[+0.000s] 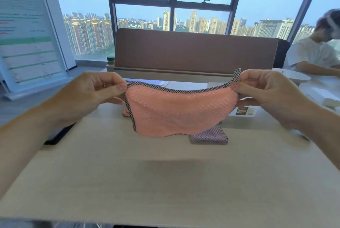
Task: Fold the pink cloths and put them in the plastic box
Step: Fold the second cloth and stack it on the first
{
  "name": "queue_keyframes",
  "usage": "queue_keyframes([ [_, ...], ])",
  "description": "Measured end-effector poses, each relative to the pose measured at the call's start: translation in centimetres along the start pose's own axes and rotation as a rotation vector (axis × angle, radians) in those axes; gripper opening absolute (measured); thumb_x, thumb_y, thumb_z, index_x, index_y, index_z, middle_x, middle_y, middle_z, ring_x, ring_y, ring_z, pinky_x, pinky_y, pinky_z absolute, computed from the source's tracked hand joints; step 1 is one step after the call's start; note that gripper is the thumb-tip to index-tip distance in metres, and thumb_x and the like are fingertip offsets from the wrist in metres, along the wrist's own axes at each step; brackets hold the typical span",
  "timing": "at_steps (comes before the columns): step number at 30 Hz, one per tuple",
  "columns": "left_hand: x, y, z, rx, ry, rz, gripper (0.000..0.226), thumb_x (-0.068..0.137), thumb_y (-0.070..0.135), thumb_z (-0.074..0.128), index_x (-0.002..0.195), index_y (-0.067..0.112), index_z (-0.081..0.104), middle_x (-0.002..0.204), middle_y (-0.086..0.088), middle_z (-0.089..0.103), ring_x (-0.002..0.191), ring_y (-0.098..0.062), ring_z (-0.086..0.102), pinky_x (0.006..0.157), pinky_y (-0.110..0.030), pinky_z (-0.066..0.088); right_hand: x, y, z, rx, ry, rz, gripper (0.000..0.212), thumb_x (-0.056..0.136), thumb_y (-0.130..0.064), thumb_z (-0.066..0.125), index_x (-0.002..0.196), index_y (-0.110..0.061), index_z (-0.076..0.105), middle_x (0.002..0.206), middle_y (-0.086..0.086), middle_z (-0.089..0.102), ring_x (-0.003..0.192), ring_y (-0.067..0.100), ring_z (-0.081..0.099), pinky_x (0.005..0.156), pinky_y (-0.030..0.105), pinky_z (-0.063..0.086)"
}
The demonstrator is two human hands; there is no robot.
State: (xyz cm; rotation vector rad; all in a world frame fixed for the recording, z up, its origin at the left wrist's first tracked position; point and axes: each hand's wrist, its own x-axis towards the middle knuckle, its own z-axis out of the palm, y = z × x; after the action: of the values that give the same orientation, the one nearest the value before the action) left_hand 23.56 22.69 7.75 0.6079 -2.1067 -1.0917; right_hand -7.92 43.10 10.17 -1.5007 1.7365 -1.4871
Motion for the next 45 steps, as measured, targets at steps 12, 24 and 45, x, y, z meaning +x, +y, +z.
queue_keyframes([
  [12,3.2,-8.5,2.7,0.147,0.008,-0.38,0.018,0.1,0.02,0.062,0.092,0.01,0.073,0.076,-0.007,0.075,0.061,-0.012,0.068,0.071,-0.033,0.058,4.9,9.7,6.0,-0.241,0.028,0.243,0.009,0.095,-0.012,0.069,0.093,-0.003,0.068,0.084,0.015,0.071,0.056,0.015,0.065,0.057,0.035,0.062],
  [24,-3.1,-14.1,12.1,0.872,-0.332,0.023,0.071,0.1,0.065,0.029,0.162,0.035,0.011,0.169,0.013,0.009,0.155,-0.009,0.003,0.121,-0.025,-0.008,-1.3,14.7,16.0,-1.005,-0.173,-0.244,0.058,0.099,-0.048,0.049,0.146,-0.015,0.047,0.152,0.0,0.045,0.139,0.02,0.041,0.117,0.035,0.026],
  [45,-1.2,-16.2,11.0,0.934,-0.375,-0.194,0.093,0.087,0.084,0.011,0.162,0.032,-0.008,0.17,0.008,-0.013,0.155,-0.01,-0.017,0.127,-0.038,-0.005,0.5,19.6,8.8,-1.068,-0.235,0.13,0.082,0.093,-0.076,0.004,0.161,-0.033,-0.012,0.167,-0.012,-0.018,0.154,0.012,-0.021,0.125,0.039,-0.014],
])
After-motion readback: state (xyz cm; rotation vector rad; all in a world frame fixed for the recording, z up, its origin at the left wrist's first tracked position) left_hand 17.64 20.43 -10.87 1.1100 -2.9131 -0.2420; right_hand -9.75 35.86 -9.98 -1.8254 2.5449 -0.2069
